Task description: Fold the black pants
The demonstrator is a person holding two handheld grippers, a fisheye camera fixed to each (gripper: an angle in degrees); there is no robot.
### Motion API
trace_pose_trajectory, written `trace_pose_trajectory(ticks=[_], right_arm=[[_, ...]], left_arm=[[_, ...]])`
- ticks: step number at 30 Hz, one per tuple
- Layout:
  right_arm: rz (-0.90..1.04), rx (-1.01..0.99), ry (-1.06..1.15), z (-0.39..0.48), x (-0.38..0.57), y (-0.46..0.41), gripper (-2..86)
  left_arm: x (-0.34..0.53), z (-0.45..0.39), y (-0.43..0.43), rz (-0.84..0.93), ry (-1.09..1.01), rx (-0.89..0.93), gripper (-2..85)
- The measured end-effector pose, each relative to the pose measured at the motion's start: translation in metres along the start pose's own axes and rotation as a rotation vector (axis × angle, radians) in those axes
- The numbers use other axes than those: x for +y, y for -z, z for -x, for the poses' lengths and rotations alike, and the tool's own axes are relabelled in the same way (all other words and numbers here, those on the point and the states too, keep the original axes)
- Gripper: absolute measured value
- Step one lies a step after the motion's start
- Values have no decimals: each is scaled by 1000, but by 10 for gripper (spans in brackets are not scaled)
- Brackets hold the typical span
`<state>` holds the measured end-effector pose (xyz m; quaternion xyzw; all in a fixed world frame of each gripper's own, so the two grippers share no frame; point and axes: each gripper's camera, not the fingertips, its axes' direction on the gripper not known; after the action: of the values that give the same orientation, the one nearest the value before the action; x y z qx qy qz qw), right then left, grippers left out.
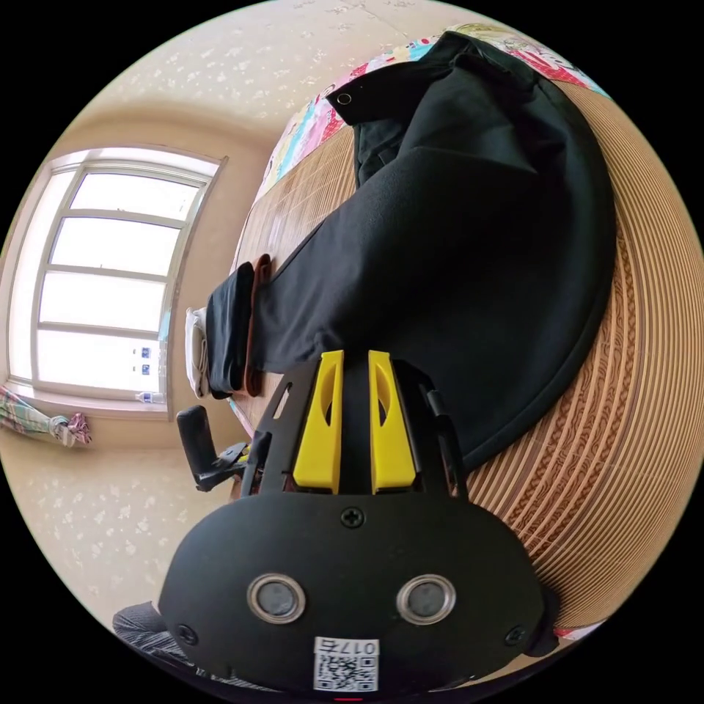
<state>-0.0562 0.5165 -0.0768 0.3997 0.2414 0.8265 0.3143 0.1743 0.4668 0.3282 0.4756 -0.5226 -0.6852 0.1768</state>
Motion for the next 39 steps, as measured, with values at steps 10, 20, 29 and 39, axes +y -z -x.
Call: trace_pose_trajectory(ticks=[10,20,29,39], right_arm=[[-395,-99,190,8,47,65,11],[-379,229,-111,-20,58,84,4],[-184,98,-57,-27,47,65,3],[-186,1,-100,-48,52,81,3]], left_arm=[[53,-44,112,-380,-256,479,31],[209,-82,37,157,-357,20,40],[255,-47,20,5,-176,45,40],[135,-89,10,-134,-274,-96,78]])
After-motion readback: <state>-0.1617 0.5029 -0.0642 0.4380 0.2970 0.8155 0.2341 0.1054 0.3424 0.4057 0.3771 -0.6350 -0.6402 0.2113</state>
